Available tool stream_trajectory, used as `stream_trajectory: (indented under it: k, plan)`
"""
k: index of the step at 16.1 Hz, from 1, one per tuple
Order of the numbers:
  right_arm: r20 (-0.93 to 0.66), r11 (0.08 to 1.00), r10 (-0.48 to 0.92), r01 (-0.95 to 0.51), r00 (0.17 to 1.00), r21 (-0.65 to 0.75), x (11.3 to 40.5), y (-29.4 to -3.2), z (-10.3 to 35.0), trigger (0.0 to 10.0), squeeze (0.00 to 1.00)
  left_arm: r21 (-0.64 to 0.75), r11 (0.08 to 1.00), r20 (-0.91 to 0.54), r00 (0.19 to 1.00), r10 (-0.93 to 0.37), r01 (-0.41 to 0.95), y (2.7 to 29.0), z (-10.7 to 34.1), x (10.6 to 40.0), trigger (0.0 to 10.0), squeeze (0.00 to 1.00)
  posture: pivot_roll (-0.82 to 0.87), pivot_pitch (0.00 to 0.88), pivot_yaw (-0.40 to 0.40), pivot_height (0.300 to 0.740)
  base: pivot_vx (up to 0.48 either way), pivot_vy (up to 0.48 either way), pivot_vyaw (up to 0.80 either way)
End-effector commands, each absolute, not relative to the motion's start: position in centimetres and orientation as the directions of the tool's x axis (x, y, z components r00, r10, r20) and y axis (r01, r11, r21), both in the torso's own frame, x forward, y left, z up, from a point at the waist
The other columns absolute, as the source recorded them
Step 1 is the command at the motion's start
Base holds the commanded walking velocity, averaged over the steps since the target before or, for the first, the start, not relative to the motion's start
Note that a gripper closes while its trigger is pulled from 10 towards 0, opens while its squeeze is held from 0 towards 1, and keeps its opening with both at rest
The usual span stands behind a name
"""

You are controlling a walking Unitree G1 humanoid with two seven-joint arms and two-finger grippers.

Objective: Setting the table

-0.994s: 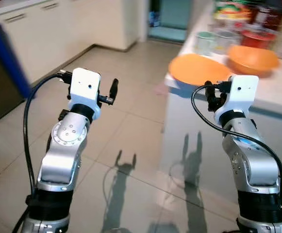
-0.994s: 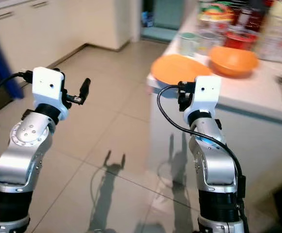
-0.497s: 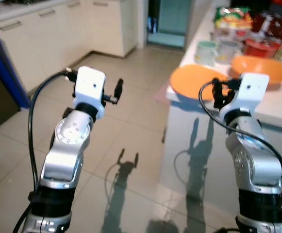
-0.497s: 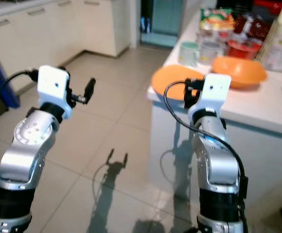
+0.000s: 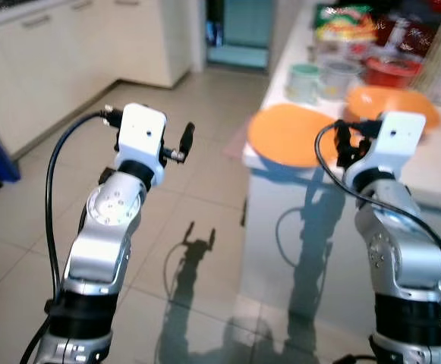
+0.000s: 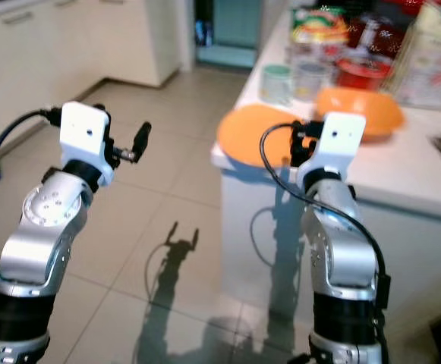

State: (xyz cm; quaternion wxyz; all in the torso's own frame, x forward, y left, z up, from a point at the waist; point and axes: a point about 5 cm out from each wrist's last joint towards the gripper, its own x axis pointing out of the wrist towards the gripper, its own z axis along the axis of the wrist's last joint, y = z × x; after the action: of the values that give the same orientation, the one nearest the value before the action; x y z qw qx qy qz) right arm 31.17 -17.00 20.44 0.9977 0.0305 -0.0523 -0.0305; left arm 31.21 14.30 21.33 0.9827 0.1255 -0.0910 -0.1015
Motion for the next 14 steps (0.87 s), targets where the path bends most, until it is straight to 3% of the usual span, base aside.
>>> stream_trajectory:
  k: [1, 7, 12, 14]
  plan:
    - [0.106, 0.998, -0.028, 0.021, 0.994, 0.066, 31.21, -16.02, 20.63, 10.0, 0.00, 0.272, 0.950, 0.159, 0.967, -0.200, 0.152, 15.13, 21.54, 31.29, 10.0, 0.00, 0.03, 0.000, 0.013, 0.740, 0.368, 0.000, 0.00]
    - [0.108, 0.998, -0.027, 0.020, 0.994, 0.066, 31.26, -16.07, 20.80, 10.0, 0.00, 0.271, 0.950, 0.159, 0.966, -0.202, 0.154, 15.07, 21.54, 31.29, 10.0, 0.00, 0.03, 0.000, 0.010, 0.740, 0.365, 0.000, 0.00]
    - [0.102, 0.998, -0.022, 0.015, 0.995, 0.068, 31.33, -16.10, 20.80, 10.0, 0.00, 0.271, 0.950, 0.161, 0.965, -0.206, 0.157, 14.95, 21.54, 31.36, 10.0, 0.00, 0.03, 0.000, 0.010, 0.740, 0.367, 0.000, -0.79]
    - [0.102, 0.997, -0.029, 0.022, 0.994, 0.069, 31.30, -16.16, 20.81, 10.0, 0.00, 0.271, 0.949, 0.162, 0.965, -0.207, 0.159, 14.95, 21.54, 31.33, 10.0, 0.00, 0.03, 0.000, 0.010, 0.740, 0.366, 0.000, 0.00]
